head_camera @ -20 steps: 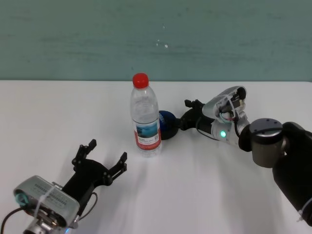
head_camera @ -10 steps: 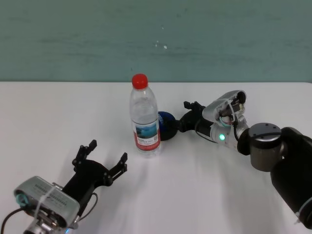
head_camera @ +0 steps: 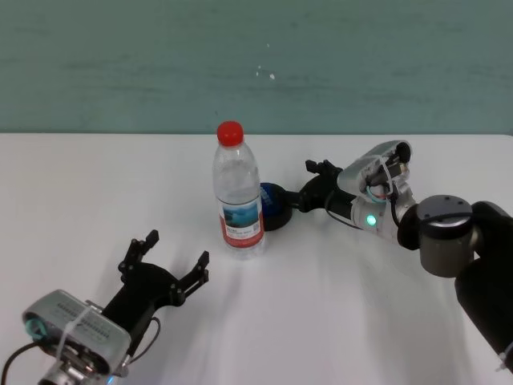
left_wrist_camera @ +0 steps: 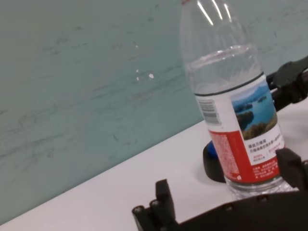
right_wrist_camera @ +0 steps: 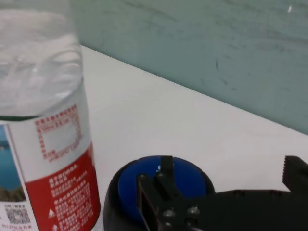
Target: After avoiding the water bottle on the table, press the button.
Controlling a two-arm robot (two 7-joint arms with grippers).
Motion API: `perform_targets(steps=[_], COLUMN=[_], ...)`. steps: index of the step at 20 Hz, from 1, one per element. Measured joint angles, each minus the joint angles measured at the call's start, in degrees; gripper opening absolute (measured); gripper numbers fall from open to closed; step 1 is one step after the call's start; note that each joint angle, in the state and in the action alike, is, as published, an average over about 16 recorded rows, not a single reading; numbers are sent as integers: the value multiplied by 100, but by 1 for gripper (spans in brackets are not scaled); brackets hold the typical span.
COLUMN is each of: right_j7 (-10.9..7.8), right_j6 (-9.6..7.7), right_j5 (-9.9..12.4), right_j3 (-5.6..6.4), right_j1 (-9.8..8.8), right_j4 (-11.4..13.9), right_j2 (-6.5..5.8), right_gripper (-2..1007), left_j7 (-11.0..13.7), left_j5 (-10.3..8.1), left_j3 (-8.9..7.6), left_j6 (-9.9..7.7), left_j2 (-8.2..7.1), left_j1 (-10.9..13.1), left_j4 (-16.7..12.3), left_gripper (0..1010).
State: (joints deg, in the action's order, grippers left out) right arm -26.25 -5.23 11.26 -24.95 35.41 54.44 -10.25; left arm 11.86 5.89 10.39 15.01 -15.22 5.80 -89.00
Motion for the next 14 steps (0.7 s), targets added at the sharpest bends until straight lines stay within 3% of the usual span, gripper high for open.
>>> perform_targets(steps=[14], right_j7=[69], right_j6=[-71], right_j5=[117], right_j3=[83], right_j1=[-232], right_j4=[600], right_j2=[-225], right_gripper=[1004], left_j7=[0], left_j5=[0], left_j3=[0], left_j6=[0], left_j2=[0], left_j1=[0], left_j4=[0], left_gripper=[1000])
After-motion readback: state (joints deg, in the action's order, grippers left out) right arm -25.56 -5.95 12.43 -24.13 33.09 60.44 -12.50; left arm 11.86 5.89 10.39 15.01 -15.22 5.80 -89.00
